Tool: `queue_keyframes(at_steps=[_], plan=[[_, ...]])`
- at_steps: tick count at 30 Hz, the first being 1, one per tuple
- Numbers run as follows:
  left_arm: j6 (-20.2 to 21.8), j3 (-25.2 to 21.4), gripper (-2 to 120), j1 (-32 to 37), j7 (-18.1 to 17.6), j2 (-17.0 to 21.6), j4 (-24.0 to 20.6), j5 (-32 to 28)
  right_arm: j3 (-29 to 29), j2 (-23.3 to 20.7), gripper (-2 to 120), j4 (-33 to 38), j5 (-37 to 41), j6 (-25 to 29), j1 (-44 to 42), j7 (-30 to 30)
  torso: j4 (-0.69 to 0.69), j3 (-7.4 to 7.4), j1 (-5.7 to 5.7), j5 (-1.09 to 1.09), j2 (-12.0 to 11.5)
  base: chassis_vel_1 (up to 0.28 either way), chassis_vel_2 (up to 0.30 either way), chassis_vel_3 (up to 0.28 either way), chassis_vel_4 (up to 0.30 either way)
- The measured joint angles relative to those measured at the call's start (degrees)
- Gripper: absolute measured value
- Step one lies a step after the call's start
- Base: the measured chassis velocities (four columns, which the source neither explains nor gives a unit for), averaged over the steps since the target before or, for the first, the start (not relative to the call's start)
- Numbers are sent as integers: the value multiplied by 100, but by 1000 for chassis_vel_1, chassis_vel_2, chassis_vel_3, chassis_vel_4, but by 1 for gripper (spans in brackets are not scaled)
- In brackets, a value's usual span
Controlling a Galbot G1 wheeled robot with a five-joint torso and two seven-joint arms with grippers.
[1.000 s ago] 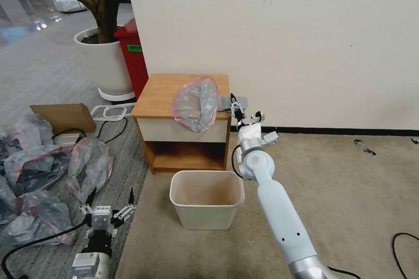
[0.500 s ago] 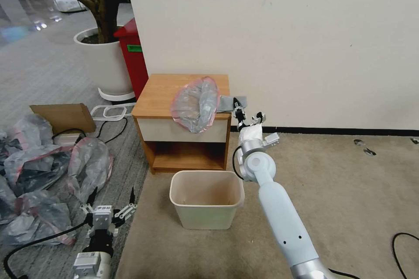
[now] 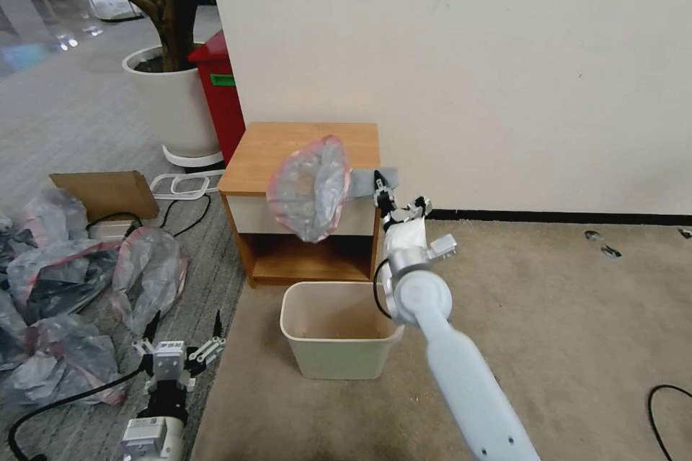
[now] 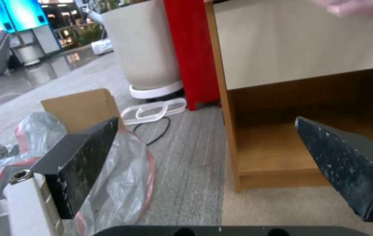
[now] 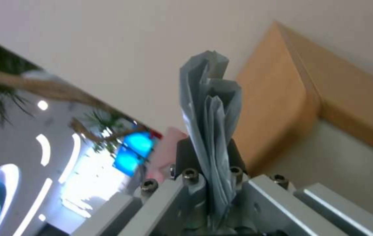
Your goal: Pick up the garbage bag from the table and place it over the trash can.
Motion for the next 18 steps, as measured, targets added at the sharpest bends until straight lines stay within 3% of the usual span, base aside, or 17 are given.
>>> queue_keyframes(at_steps=[9, 18], plan=[[12, 29, 100, -62, -3, 31, 59, -51, -1042, -329, 0, 1022, -873, -383, -940, 1723, 1, 0, 0, 0, 0, 0, 0, 0, 0], [-2, 5, 100, -60, -3, 39, 103, -153, -1611, -519, 0, 882, -1761, -547, -1607, 2556, 0, 0, 0, 0, 0, 0, 0, 0, 0]])
